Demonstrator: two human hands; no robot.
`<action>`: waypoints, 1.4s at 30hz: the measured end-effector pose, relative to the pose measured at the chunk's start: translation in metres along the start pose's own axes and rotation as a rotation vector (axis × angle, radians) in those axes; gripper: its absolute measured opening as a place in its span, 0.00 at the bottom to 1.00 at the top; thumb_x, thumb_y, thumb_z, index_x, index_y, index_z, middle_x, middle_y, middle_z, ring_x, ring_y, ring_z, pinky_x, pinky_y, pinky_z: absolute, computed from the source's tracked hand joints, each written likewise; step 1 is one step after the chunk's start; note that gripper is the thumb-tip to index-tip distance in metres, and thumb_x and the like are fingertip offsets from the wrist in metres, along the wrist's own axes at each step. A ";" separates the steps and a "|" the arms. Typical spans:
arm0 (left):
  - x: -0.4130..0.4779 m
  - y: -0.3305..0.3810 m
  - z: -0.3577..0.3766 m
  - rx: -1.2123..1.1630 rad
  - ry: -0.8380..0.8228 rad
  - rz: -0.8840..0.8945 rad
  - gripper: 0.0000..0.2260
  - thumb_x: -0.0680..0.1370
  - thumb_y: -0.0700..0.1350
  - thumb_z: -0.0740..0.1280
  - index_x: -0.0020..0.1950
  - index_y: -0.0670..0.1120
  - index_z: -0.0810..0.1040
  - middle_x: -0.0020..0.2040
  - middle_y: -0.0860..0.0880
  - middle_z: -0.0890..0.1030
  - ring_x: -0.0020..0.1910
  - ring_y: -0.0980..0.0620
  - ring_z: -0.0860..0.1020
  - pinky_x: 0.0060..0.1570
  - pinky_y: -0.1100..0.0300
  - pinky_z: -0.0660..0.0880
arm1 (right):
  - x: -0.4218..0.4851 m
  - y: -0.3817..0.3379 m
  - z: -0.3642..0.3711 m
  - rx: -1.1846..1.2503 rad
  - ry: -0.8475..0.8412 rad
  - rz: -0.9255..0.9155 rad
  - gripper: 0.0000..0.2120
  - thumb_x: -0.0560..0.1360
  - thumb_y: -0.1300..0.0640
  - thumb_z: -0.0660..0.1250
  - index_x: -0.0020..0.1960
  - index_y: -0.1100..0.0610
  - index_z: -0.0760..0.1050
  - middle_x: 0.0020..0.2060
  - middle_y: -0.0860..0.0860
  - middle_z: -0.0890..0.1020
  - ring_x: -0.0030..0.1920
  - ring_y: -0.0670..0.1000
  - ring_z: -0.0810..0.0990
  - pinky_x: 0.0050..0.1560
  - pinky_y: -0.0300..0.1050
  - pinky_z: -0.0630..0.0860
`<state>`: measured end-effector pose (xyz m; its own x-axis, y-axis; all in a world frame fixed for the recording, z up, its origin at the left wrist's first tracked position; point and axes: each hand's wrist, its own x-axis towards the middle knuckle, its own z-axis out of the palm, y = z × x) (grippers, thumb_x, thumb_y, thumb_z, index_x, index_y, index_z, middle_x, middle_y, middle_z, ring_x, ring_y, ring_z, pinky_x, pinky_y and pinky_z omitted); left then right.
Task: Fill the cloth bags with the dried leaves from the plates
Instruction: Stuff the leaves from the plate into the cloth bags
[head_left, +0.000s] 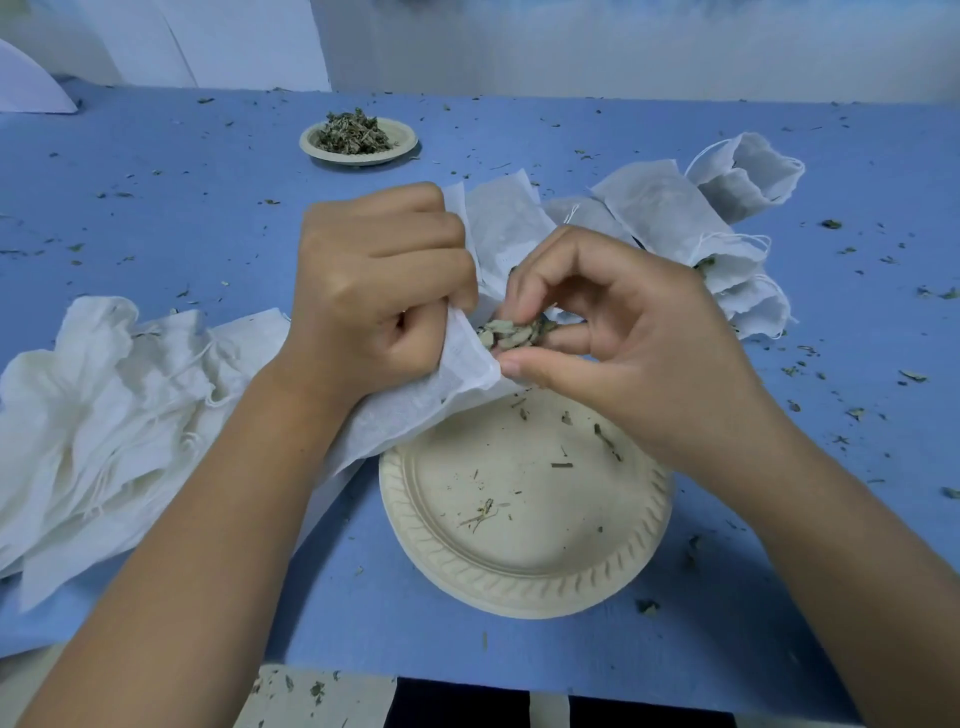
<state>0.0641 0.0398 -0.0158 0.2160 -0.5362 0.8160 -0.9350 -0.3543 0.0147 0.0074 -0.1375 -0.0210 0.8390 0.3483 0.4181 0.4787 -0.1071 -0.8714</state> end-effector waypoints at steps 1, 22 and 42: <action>0.000 0.001 0.000 -0.012 -0.013 0.002 0.11 0.59 0.27 0.53 0.24 0.38 0.72 0.23 0.43 0.69 0.26 0.46 0.63 0.24 0.53 0.59 | -0.001 0.002 0.004 -0.031 0.041 -0.033 0.10 0.67 0.73 0.72 0.41 0.62 0.75 0.40 0.55 0.77 0.42 0.51 0.79 0.43 0.36 0.77; 0.003 0.008 -0.001 -0.059 0.029 0.034 0.11 0.58 0.28 0.52 0.23 0.40 0.69 0.23 0.44 0.67 0.28 0.49 0.60 0.28 0.57 0.56 | -0.001 0.010 0.023 -0.890 -0.337 -0.279 0.13 0.76 0.53 0.63 0.45 0.62 0.80 0.41 0.48 0.82 0.50 0.52 0.79 0.73 0.51 0.55; 0.005 0.010 -0.003 -0.072 0.031 -0.009 0.11 0.57 0.27 0.53 0.22 0.40 0.69 0.22 0.44 0.66 0.27 0.48 0.61 0.27 0.56 0.57 | 0.002 0.009 0.028 -0.748 -0.306 -0.285 0.13 0.80 0.59 0.55 0.63 0.62 0.67 0.30 0.50 0.78 0.60 0.51 0.60 0.56 0.15 0.41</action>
<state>0.0556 0.0359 -0.0095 0.2166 -0.5092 0.8330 -0.9512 -0.3023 0.0625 0.0062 -0.1115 -0.0352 0.6055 0.6798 0.4138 0.7957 -0.5259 -0.3005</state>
